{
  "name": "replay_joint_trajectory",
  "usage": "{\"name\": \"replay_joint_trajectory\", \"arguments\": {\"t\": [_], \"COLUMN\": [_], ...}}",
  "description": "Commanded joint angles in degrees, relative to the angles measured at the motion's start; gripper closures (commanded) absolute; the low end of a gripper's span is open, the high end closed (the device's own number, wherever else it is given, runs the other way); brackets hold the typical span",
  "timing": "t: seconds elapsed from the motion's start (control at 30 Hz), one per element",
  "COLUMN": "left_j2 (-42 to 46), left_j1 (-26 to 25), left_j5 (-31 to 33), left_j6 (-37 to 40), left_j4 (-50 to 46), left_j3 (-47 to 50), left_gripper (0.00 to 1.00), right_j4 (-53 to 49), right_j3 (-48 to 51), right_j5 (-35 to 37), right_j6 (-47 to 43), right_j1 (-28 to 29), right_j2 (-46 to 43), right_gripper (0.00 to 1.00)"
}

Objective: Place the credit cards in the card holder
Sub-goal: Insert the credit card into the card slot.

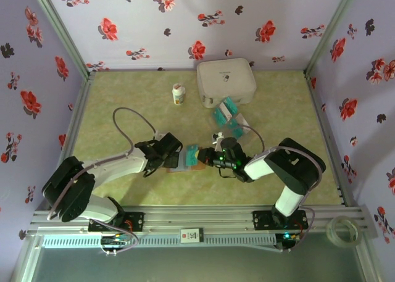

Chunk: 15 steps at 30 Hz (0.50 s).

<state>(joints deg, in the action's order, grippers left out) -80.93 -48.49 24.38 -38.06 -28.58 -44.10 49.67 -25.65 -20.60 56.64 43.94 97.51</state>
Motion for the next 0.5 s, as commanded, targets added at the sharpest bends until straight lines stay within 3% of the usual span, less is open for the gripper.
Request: {"name": "replay_joint_trajectory", "arguments": {"t": [0.0,0.47], "left_j2": [0.18,-3.61], "left_j1": [-1.65,-3.19], "left_j5": [-0.19,0.66], "left_j6": [1.89,2.94], "left_j4": [0.44,1.92], "left_j3": [-1.31,-0.01], "left_gripper": [0.0,0.0], "right_j4": [-1.07,-0.47], "right_j3": [0.65,1.3], "right_j5": [1.64,1.88], "right_j6": [-1.62,-1.45], "right_j1": [0.46,0.53], "right_j2": [-0.37,0.35], "right_gripper": [1.0,1.0]}}
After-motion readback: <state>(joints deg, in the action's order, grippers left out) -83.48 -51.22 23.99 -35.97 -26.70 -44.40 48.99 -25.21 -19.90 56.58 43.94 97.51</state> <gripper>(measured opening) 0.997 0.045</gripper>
